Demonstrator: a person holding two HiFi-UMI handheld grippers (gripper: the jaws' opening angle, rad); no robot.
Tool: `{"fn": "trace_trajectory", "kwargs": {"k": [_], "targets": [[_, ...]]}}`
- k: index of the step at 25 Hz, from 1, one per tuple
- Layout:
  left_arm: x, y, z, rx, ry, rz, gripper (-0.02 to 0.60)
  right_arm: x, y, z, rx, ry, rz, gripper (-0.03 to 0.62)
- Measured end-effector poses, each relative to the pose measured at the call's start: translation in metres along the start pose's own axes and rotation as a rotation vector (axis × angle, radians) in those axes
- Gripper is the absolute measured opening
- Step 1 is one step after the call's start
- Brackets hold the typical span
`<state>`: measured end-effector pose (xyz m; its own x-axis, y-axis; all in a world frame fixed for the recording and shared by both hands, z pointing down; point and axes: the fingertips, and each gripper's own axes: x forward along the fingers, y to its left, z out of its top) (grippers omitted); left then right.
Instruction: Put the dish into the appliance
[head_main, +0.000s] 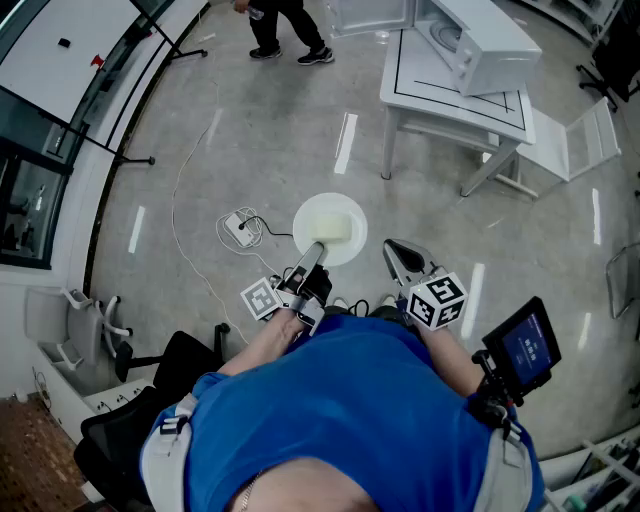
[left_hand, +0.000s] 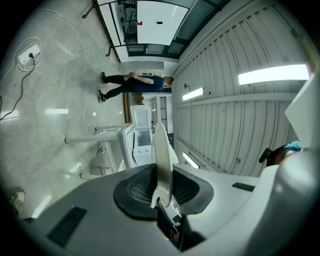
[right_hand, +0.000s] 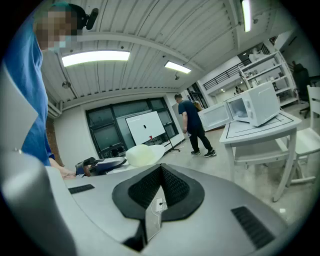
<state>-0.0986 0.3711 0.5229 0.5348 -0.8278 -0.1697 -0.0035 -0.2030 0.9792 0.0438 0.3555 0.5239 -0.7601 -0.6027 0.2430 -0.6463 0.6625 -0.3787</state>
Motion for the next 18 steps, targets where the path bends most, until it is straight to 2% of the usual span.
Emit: {"fn": "trace_trajectory", "kwargs": {"k": [15, 18], "targets": [[0.004, -0.005, 0.004, 0.002, -0.015, -0.013, 0.067, 0.002, -0.001, 0.011, 0.018, -0.032, 0.016, 0.0], [-0.006, -0.002, 0.024, -0.003, -0.015, -0.016, 0.067, 0.021, 0.012, 0.009, 0.014, -0.029, 0.014, 0.0]]}}
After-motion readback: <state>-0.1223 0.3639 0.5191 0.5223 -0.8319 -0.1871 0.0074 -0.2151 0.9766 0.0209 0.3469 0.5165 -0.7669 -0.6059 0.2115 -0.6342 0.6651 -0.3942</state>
